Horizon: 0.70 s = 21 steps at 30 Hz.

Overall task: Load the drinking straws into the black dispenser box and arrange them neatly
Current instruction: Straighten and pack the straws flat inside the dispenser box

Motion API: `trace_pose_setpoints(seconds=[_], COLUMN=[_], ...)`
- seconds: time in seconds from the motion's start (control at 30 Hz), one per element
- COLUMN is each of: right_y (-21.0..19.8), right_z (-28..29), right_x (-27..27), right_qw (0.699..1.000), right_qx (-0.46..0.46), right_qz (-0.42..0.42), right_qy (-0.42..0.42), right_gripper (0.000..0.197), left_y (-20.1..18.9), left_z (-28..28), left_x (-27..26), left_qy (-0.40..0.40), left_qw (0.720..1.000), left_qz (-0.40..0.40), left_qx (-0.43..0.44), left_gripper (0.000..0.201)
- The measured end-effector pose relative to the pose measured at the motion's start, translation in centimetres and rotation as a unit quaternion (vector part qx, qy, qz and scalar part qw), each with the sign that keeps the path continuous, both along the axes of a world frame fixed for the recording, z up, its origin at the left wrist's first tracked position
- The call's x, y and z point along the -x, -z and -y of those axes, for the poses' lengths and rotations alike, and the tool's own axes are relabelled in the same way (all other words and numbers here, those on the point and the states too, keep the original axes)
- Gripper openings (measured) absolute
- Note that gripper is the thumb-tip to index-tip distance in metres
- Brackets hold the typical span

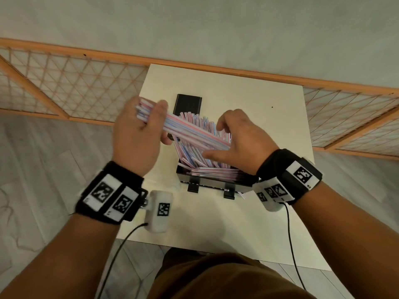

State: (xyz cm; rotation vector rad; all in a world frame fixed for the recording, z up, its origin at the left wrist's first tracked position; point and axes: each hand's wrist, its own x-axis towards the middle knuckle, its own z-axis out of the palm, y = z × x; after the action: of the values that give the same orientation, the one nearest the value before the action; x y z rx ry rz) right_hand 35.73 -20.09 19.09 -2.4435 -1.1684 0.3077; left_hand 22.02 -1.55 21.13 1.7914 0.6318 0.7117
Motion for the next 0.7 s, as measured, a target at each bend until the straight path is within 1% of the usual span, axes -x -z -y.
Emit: trace_pose_setpoints(seconds=[0.1,0.17,0.2,0.23,0.27,0.3,0.33,0.37,0.4,0.43,0.5,0.53,0.57,0.63,0.67,0.7], right_y=[0.3,1.4,2.1,3.0,3.9,4.7,5.5,6.3,7.0,7.7,8.7,8.9,9.0,8.9,8.7,8.5], right_z=[1.1,1.4,1.3,1.2,1.1,0.9,0.9,0.9,1.0,1.1,1.0,0.9,0.7,0.3,0.2,0.2], right_x=[-0.1,0.1,0.2,0.3,0.3,0.4,0.4,0.5,0.5,0.5,0.6,0.5,0.4,0.1,-0.1,-0.2], right_qw=[0.998,0.994,0.991,0.987,0.982,0.979,0.975,0.972,0.969,0.967,0.962,0.96,0.96,0.962,0.964,0.966], right_qx=[0.052,0.103,0.127,0.148,0.165,0.179,0.195,0.209,0.222,0.234,0.254,0.26,0.26,0.253,0.244,0.234], right_qz=[0.034,0.019,0.008,0.0,-0.006,-0.017,-0.03,-0.038,-0.041,-0.039,-0.03,-0.029,-0.032,-0.055,-0.064,-0.07], right_qy=[-0.006,-0.028,-0.045,-0.067,-0.087,-0.099,-0.1,-0.099,-0.097,-0.098,-0.1,-0.099,-0.098,-0.092,-0.089,-0.087], right_gripper=[0.064,0.07,0.068,0.06,0.045,0.03,0.019,0.013,0.012,0.016,0.025,0.026,0.026,0.025,0.026,0.028], left_y=[4.1,6.8,7.9,8.9,9.7,10.2,10.8,11.2,11.4,11.5,11.4,11.3,11.1,11.1,11.2,11.3], left_z=[1.8,3.4,4.0,4.6,5.0,5.3,5.4,5.4,5.3,5.0,4.4,4.1,3.9,3.9,4.1,4.2], left_x=[-1.0,-1.6,-1.8,-2.0,-2.3,-2.4,-2.4,-2.4,-2.2,-1.9,-1.2,-0.8,-0.5,0.1,0.2,0.3], left_qy=[0.016,0.029,0.031,0.028,0.023,0.021,0.022,0.027,0.032,0.038,0.062,0.087,0.117,0.183,0.208,0.225], left_qw=[0.991,0.974,0.961,0.945,0.931,0.926,0.932,0.943,0.955,0.966,0.977,0.972,0.96,0.914,0.893,0.878], left_qz=[-0.032,-0.062,-0.075,-0.082,-0.089,-0.105,-0.129,-0.154,-0.171,-0.183,-0.203,-0.211,-0.215,-0.206,-0.195,-0.184], left_qx=[0.126,0.216,0.266,0.317,0.353,0.361,0.338,0.296,0.241,0.181,0.035,-0.049,-0.138,-0.297,-0.348,-0.379], left_gripper=[0.031,0.029,0.027,0.025,0.024,0.026,0.029,0.031,0.03,0.028,0.027,0.027,0.027,0.027,0.026,0.025])
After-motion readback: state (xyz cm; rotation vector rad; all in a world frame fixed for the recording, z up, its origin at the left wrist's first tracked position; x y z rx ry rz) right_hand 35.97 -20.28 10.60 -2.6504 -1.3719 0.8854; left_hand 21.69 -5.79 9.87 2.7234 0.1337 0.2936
